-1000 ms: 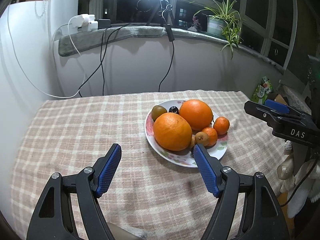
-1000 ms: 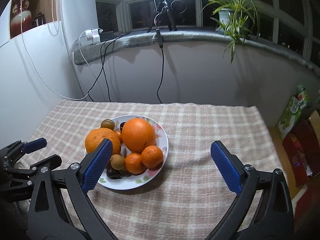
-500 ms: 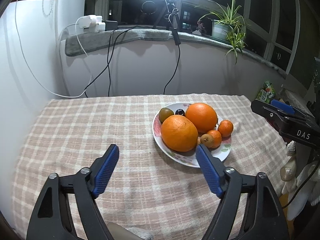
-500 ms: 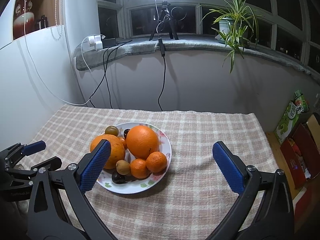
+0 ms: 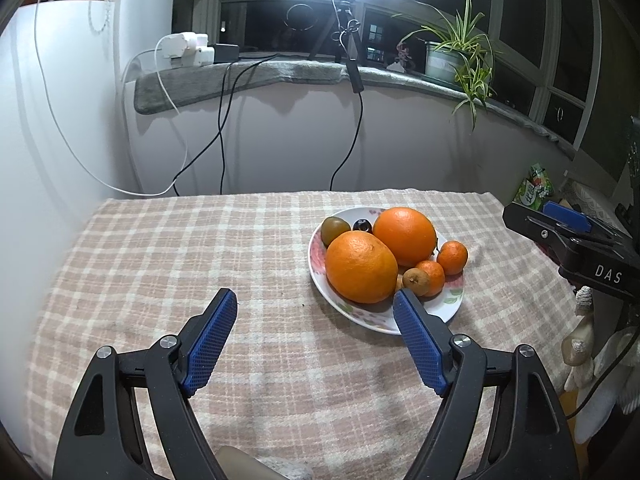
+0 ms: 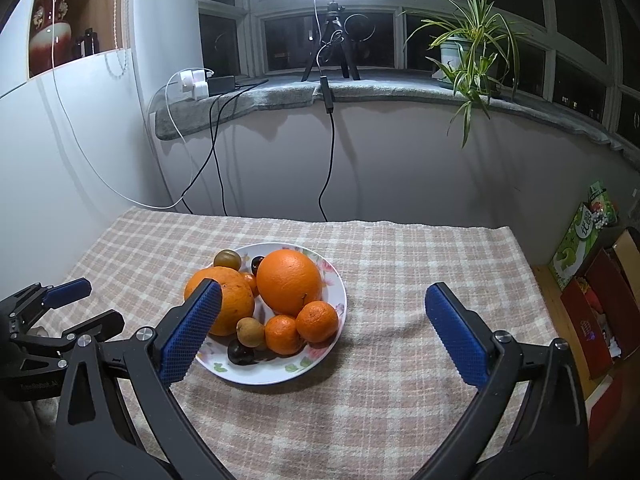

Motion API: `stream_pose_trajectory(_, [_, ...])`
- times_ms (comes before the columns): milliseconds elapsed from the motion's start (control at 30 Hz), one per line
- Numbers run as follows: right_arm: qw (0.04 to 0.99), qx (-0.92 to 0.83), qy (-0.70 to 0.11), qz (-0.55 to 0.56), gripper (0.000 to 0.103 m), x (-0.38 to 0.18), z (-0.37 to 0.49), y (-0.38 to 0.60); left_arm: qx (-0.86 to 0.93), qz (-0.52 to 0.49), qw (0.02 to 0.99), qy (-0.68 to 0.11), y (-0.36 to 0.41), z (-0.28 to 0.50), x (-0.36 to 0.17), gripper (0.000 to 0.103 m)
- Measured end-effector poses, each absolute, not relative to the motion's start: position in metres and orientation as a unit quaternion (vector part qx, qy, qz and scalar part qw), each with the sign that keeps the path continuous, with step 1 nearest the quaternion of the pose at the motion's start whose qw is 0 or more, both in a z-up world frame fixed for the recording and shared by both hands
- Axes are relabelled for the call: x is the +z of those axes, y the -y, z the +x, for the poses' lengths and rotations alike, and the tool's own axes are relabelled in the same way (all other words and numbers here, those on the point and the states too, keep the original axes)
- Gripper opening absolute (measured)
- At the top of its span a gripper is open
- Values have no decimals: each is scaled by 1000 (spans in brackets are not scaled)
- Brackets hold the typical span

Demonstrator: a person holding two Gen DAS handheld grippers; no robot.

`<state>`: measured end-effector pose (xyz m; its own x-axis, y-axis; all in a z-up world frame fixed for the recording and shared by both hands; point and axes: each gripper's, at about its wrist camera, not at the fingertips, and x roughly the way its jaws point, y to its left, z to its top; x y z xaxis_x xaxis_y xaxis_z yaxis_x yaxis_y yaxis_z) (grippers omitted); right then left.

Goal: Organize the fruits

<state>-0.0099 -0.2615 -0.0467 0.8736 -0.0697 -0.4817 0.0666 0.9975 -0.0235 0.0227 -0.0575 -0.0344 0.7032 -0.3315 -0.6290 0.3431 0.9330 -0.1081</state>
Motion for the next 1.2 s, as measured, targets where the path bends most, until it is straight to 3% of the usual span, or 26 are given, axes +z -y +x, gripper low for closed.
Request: stream_pose_trajectory(1200, [967, -29, -254, -3, 103, -49, -10, 259, -179, 10, 926, -334, 55, 20, -33, 81])
